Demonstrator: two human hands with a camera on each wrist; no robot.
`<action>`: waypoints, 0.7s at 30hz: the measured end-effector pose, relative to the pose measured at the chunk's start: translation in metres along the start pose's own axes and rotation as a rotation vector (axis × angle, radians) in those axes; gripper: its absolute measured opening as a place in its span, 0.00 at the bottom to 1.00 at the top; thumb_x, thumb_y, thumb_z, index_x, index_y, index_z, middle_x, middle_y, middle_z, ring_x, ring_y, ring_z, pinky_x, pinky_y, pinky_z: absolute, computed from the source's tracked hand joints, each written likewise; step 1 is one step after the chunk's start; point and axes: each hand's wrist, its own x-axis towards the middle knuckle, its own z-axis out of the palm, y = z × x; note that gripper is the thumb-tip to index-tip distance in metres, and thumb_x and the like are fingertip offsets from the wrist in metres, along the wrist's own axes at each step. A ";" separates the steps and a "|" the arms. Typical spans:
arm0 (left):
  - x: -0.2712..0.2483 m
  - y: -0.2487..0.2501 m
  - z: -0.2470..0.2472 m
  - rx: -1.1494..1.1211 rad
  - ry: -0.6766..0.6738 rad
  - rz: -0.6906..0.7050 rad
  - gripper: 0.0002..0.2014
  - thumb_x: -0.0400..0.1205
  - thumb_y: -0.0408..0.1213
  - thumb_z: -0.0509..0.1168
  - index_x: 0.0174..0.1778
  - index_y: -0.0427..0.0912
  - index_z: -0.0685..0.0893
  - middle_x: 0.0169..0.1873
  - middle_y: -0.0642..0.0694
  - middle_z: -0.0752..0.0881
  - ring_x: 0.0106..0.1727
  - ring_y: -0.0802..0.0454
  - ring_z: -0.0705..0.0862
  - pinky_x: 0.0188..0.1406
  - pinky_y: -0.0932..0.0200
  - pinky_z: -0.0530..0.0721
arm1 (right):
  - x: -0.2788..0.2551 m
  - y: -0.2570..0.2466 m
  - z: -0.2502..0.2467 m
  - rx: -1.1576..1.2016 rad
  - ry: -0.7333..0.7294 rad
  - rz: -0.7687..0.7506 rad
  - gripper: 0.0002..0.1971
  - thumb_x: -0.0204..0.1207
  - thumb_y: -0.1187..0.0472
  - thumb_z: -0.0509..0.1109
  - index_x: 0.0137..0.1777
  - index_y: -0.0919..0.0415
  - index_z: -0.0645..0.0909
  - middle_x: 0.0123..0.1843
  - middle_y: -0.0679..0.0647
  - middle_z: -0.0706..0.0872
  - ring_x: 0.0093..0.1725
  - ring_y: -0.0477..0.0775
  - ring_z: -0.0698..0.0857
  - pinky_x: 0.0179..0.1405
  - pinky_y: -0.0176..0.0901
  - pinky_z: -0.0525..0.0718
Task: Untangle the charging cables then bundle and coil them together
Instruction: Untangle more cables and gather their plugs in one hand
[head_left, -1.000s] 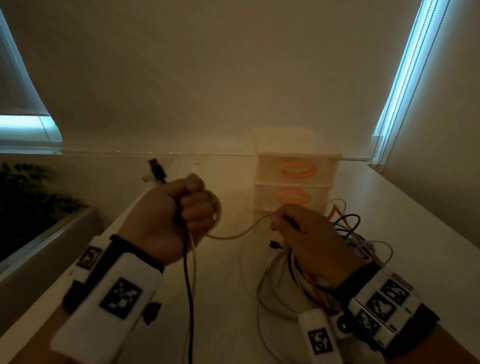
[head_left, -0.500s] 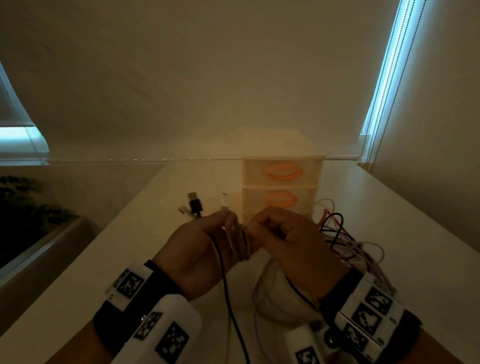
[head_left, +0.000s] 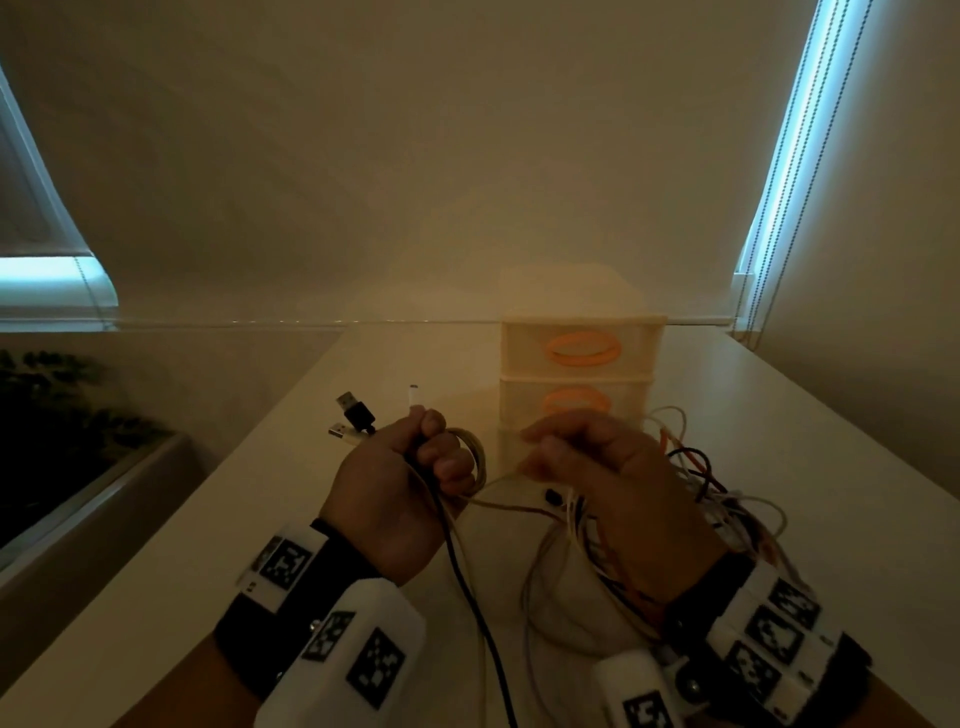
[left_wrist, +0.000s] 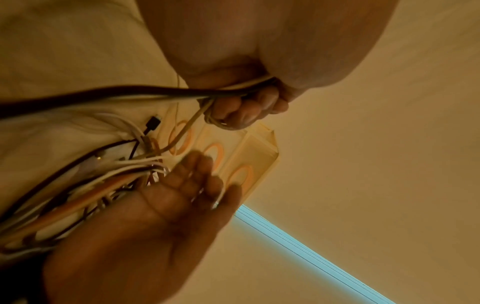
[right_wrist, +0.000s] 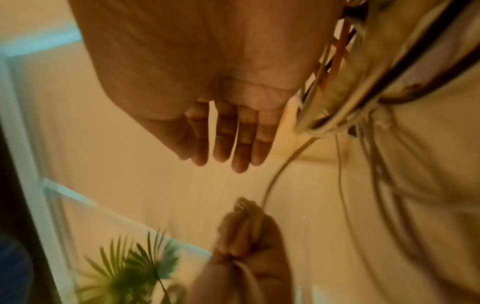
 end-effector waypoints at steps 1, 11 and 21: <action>0.001 0.000 -0.001 0.013 0.009 0.011 0.18 0.89 0.42 0.52 0.32 0.43 0.72 0.26 0.50 0.62 0.22 0.54 0.65 0.20 0.63 0.67 | 0.000 -0.006 -0.004 0.152 0.034 0.003 0.05 0.75 0.58 0.76 0.47 0.58 0.89 0.41 0.58 0.90 0.47 0.59 0.90 0.52 0.47 0.88; 0.004 0.013 -0.003 -0.109 0.035 0.052 0.18 0.88 0.40 0.52 0.31 0.43 0.71 0.25 0.51 0.63 0.22 0.54 0.66 0.20 0.63 0.66 | -0.001 -0.013 -0.011 -0.464 -0.169 0.002 0.08 0.77 0.58 0.75 0.55 0.46 0.87 0.51 0.42 0.90 0.54 0.36 0.86 0.55 0.26 0.81; 0.000 0.041 -0.010 -0.192 -0.025 0.070 0.18 0.87 0.38 0.52 0.30 0.44 0.72 0.26 0.52 0.63 0.24 0.55 0.66 0.22 0.63 0.67 | 0.000 -0.004 -0.011 -0.813 -0.380 0.099 0.08 0.84 0.54 0.66 0.45 0.46 0.85 0.40 0.28 0.83 0.45 0.31 0.81 0.42 0.25 0.76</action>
